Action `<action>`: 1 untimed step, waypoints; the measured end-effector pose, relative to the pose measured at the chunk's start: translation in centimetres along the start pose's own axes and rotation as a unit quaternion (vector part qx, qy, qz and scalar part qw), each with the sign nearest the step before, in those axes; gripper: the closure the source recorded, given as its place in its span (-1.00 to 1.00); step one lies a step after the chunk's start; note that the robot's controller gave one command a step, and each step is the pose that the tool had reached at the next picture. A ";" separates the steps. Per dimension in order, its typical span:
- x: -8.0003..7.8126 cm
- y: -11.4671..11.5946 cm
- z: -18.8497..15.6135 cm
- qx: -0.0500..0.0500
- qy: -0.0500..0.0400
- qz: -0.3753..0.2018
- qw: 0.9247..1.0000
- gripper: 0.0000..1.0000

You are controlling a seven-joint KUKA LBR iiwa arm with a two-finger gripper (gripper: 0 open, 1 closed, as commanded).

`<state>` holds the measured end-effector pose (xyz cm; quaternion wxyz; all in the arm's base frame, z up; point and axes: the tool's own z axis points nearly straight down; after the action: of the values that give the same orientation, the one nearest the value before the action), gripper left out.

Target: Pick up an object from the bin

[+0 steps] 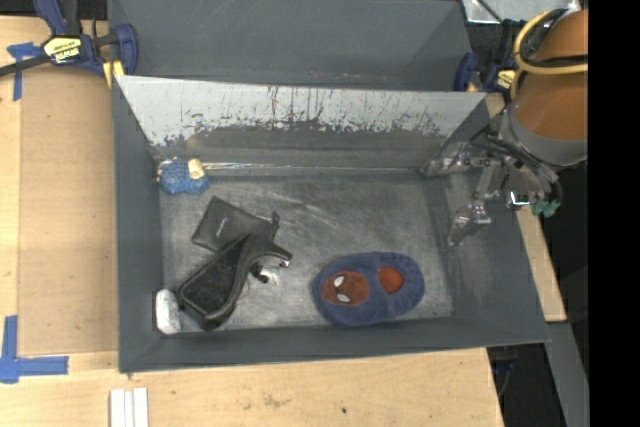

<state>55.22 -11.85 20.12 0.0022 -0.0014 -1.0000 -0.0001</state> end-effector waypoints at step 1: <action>1.0 6.9 12.6 0.004 -0.006 -0.110 0.994 -1.00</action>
Offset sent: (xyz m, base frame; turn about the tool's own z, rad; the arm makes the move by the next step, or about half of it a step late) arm -0.0143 0.0728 -0.1312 -0.2209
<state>54.18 -4.90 7.50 -0.0040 0.1089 -0.9940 0.0036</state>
